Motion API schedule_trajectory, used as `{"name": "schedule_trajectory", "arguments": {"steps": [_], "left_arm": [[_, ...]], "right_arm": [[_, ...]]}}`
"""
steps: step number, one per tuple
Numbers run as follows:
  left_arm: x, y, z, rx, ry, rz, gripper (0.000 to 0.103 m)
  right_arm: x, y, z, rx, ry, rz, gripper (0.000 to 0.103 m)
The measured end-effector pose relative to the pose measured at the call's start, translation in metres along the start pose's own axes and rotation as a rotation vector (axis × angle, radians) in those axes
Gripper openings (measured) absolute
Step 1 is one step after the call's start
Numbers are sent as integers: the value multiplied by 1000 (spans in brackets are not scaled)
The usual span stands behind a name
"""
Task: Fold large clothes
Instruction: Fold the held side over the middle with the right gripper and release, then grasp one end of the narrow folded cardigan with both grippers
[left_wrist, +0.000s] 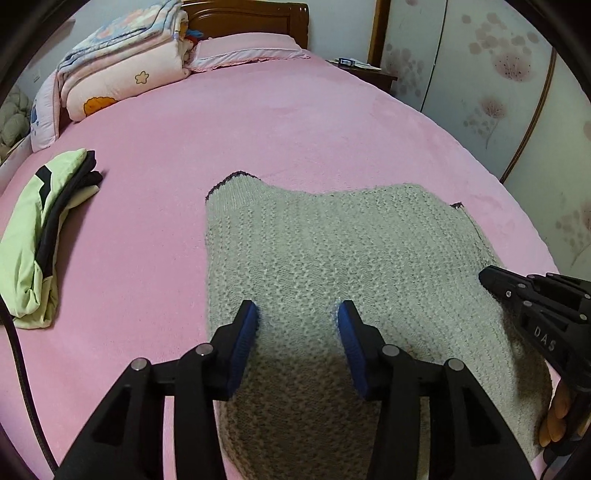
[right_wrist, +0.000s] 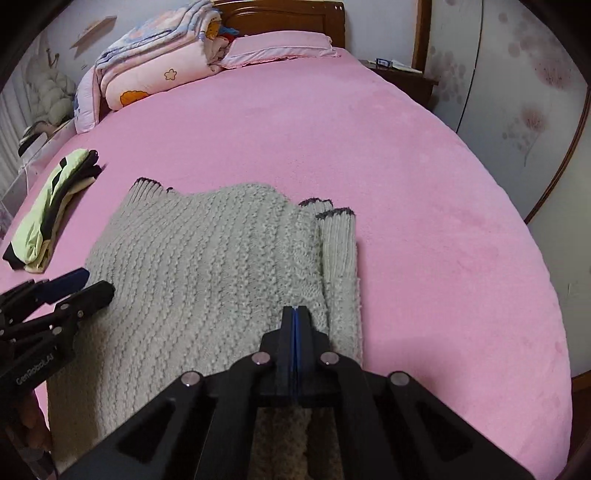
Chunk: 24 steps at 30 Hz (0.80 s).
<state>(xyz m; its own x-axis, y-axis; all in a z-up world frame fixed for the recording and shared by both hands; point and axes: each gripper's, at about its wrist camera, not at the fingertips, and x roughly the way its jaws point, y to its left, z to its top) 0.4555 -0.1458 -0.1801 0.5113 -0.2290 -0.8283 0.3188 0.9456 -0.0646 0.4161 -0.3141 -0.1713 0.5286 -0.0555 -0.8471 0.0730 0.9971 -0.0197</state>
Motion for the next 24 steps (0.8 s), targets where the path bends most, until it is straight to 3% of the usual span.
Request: {"name": "schedule_trajectory", "arguments": {"steps": [5, 7, 9, 13, 19, 24], "left_arm": [[-32, 7, -1, -45, -14, 6, 76], [-55, 7, -3, -43, -46, 22, 94], [-76, 6, -6, -37, -70, 27, 101], [-120, 1, -12, -10, -90, -4, 101], [-174, -4, -21, 31, -80, -17, 101], [-218, 0, -32, 11, -161, -64, 101]], "right_arm": [[-27, 9, 5, -12, -5, 4, 3], [-44, 6, 2, 3, -23, 30, 4], [-68, 0, 0, 37, -44, 70, 11], [-115, -9, -10, 93, -105, 122, 45], [-191, -14, -28, 84, -210, 116, 56], [-229, -25, -39, 89, -301, 130, 62]]}}
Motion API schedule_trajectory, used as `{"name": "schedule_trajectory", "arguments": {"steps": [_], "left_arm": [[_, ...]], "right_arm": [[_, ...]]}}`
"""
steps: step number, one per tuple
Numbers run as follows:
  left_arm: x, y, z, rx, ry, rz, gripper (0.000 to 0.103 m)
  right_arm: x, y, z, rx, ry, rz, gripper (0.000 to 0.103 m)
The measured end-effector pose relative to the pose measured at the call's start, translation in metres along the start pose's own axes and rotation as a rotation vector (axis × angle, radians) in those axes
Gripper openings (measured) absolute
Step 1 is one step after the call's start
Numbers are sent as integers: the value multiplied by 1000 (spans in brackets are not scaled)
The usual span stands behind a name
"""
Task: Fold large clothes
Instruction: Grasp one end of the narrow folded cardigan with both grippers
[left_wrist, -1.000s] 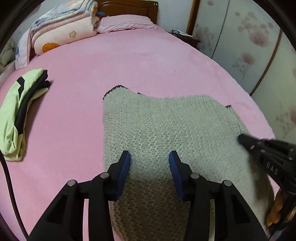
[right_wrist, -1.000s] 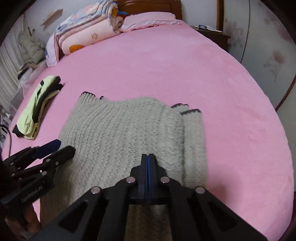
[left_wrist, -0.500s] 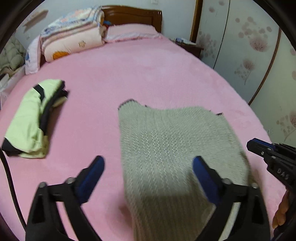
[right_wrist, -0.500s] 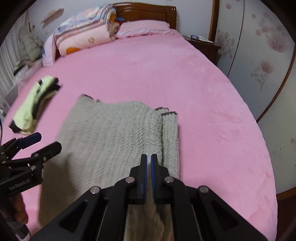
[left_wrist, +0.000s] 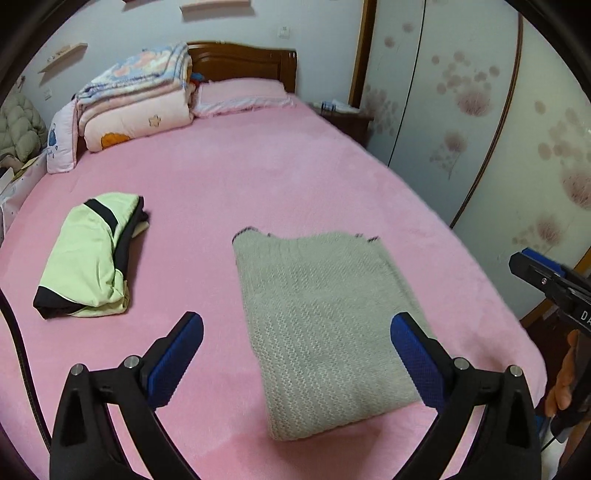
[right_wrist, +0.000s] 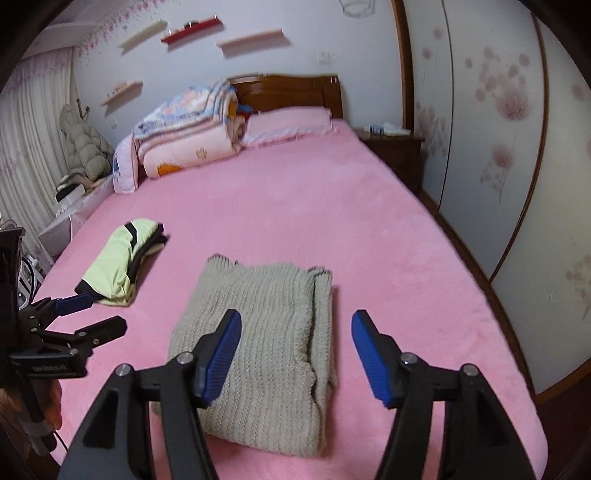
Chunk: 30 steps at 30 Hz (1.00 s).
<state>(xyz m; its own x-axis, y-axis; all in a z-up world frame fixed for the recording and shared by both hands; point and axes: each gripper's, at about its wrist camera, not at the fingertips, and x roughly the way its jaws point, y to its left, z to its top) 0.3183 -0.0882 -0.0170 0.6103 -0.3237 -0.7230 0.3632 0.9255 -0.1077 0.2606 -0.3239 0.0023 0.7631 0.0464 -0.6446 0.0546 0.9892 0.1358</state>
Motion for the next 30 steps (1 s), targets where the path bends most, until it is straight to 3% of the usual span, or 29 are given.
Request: {"name": "schedule_trajectory", "arguments": {"steps": [3, 6, 11, 16, 25, 30], "left_arm": [[-12, 4, -6, -17, -39, -43, 101], [-5, 10, -15, -38, 9, -81, 101], [27, 24, -35, -101, 77, -163, 101], [75, 34, -54, -128, 135, -157, 101], [165, 48, -79, -255, 260, -214, 101], [195, 54, -85, -288, 298, -240, 101]], "right_arm": [[-13, -13, -2, 71, -47, 114, 62], [-12, -23, -6, 78, -50, 123, 63], [20, -32, -21, 47, 110, 95, 64], [68, -41, -51, 79, 233, 128, 64], [162, -53, -95, 155, 402, 184, 64], [193, -68, -103, 238, 418, 276, 86]]}}
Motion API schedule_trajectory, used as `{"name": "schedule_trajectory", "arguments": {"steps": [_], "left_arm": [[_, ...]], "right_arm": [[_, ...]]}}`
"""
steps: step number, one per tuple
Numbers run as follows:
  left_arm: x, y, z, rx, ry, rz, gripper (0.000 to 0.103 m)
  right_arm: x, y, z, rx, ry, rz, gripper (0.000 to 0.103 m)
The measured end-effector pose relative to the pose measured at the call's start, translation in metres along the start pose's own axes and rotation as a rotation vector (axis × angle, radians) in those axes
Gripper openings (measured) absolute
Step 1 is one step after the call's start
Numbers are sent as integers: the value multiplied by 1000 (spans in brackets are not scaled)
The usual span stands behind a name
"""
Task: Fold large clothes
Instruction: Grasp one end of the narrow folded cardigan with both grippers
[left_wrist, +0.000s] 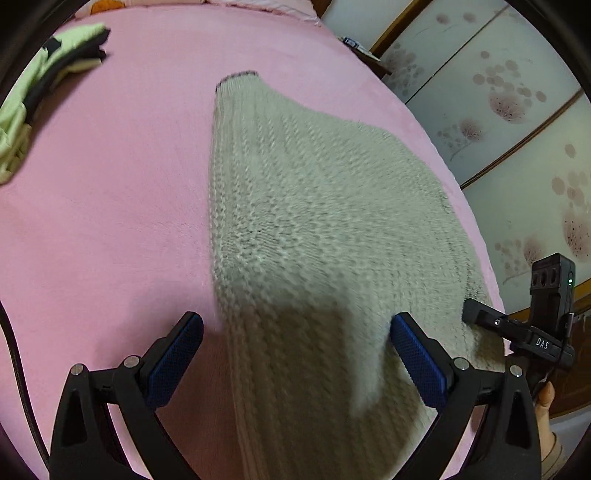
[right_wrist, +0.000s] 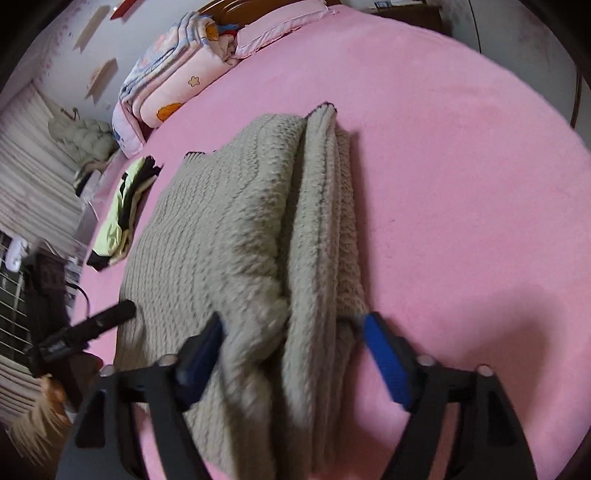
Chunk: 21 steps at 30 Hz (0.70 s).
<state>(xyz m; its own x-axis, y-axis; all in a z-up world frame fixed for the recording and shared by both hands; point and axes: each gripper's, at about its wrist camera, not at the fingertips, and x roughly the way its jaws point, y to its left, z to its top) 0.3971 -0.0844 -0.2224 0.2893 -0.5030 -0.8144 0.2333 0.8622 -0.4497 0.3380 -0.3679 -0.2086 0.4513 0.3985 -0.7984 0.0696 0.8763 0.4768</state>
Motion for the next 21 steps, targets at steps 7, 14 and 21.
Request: {"name": "schedule_trajectory", "arguments": {"steps": [7, 14, 21], "left_arm": [[21, 9, 15, -24, 29, -64, 102], [36, 7, 27, 26, 87, -66, 98], [15, -24, 22, 113, 3, 77, 58]], "right_arm": [[21, -11, 19, 30, 31, 115, 97], [44, 6, 38, -26, 115, 108, 96], [29, 34, 36, -92, 57, 37, 59]]}}
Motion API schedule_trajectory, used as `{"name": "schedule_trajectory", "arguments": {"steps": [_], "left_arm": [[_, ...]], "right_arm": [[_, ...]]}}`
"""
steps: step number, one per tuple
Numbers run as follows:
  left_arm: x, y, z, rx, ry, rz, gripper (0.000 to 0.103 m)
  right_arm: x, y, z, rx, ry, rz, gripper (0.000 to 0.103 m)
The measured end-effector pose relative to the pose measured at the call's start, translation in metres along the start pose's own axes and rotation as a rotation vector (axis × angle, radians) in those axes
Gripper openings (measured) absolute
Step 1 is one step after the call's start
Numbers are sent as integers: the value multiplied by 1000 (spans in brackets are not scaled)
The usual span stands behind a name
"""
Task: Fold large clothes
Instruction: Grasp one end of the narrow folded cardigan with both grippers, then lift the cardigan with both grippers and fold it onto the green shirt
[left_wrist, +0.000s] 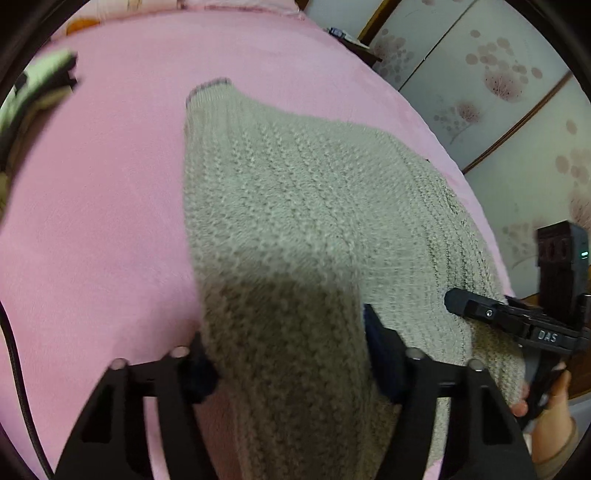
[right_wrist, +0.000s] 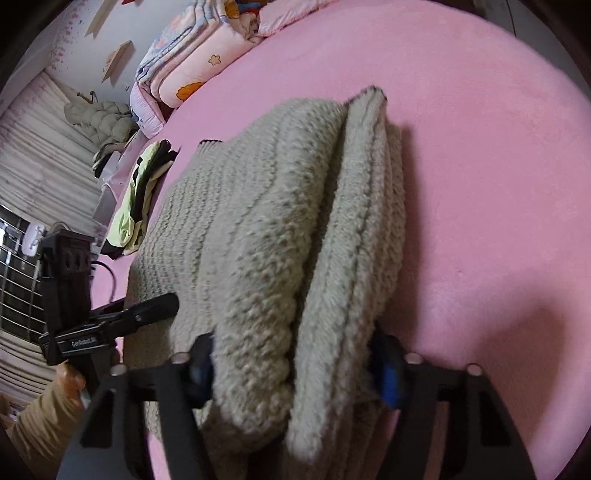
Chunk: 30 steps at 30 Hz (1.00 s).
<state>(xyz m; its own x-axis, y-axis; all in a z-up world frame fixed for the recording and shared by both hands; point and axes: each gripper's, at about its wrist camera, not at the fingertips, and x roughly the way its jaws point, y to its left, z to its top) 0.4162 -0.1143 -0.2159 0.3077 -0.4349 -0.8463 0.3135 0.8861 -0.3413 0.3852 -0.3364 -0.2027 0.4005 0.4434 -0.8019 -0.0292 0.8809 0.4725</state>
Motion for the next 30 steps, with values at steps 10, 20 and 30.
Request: {"name": "schedule_trajectory", "arguments": {"steps": [10, 20, 30], "left_arm": [[-84, -42, -9, 143, -106, 123, 52], [-213, 10, -39, 162, -137, 143, 52], [-317, 104, -49, 110, -195, 206, 52]], "right_arm": [[-56, 73, -24, -96, -123, -99, 51], [-90, 178, -56, -146, -184, -43, 51], [-80, 308, -41, -270, -204, 31, 51]]}}
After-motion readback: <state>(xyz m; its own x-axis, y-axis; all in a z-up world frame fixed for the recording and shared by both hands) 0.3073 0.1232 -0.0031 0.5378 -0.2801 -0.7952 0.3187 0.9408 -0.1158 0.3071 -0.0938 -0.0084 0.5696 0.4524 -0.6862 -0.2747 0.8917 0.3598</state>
